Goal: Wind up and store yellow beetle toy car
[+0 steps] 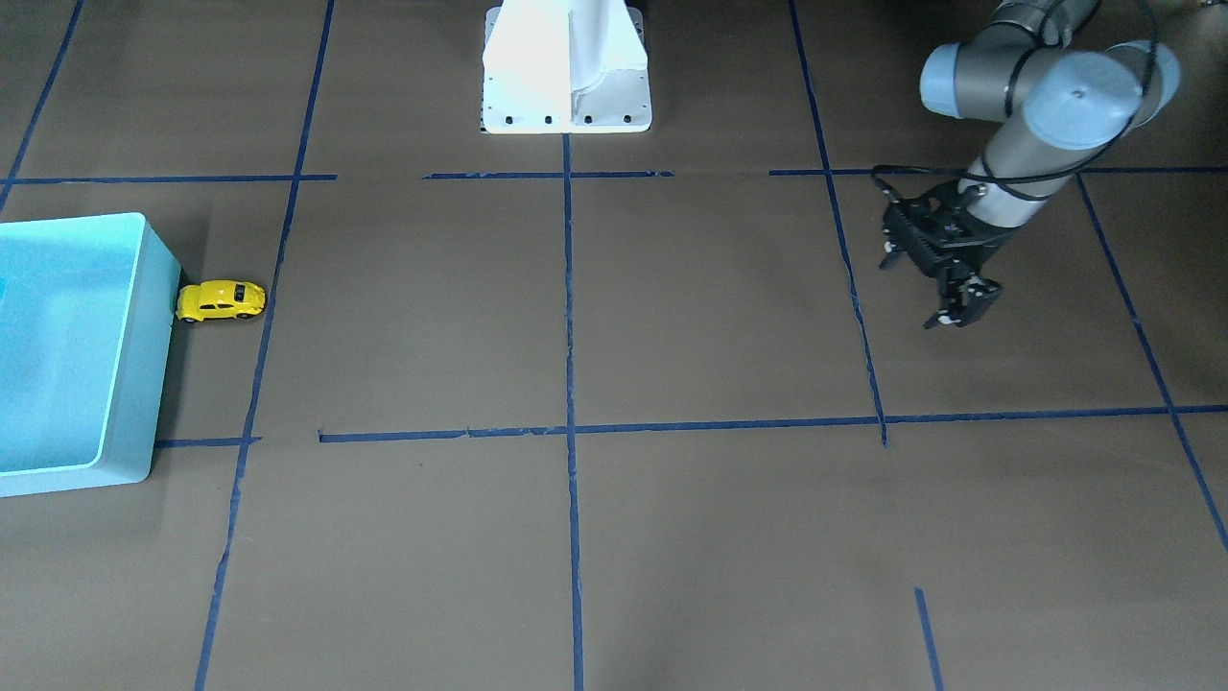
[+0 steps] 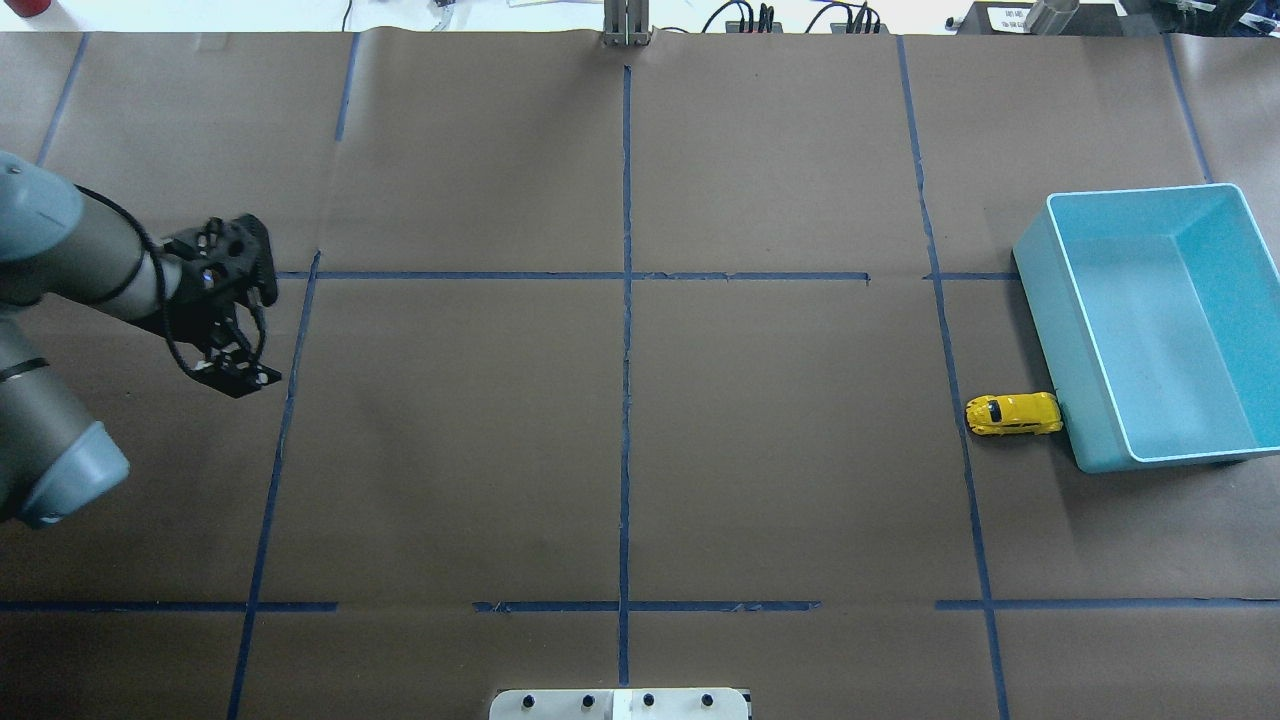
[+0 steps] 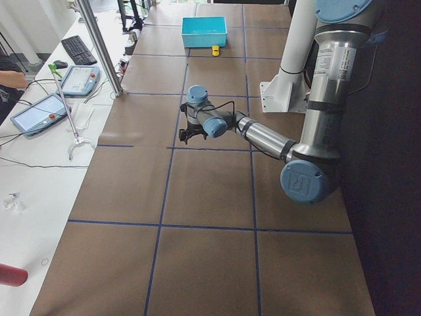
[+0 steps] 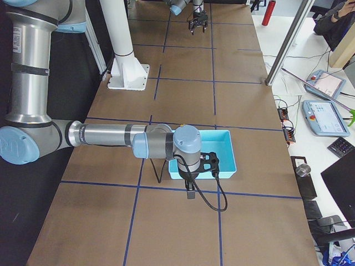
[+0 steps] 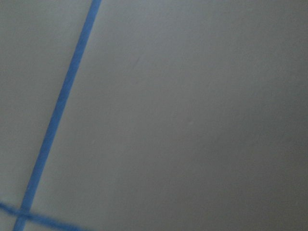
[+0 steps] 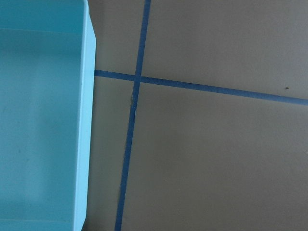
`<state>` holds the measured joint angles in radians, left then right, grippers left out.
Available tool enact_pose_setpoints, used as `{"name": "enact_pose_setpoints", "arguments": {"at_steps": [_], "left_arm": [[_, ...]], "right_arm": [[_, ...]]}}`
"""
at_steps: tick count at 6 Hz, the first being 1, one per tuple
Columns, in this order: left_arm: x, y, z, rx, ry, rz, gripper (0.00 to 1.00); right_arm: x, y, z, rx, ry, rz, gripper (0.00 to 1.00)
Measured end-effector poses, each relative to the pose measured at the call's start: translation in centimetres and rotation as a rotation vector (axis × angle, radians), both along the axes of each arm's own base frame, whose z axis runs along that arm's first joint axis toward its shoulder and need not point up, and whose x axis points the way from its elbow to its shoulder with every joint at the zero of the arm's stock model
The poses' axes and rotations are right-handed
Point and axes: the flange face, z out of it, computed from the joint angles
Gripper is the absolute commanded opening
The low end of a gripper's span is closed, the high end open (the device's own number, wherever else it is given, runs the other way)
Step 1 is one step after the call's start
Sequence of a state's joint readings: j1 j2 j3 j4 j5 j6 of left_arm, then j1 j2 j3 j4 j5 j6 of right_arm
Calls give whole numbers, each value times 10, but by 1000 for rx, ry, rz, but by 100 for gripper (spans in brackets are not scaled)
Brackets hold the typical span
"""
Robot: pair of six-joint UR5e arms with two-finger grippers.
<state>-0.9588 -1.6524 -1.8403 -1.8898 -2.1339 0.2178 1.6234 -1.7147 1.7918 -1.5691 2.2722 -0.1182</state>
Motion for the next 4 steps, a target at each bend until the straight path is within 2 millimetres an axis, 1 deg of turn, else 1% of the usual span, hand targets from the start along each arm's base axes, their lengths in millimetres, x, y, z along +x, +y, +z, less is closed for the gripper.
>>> {"name": "enact_pose_setpoints", "arguments": {"at_steps": [1,2,3,4], "left_arm": [[-69,-13,28,-104,-47,-119,100],[-137,-20,58,-212,-86,-245,100],[-193,-18,85,-301,-107,-350,100],[-232,-1,114,-402,-78,-405,100]], "right_arm": [[-10,0,-37,30,-2,-22,100],[-28,1,-78,70,-11,-61,100],[-52,-1,-118,134,-26,-115,100],[-79,-4,-154,201,-50,-176,100]]}}
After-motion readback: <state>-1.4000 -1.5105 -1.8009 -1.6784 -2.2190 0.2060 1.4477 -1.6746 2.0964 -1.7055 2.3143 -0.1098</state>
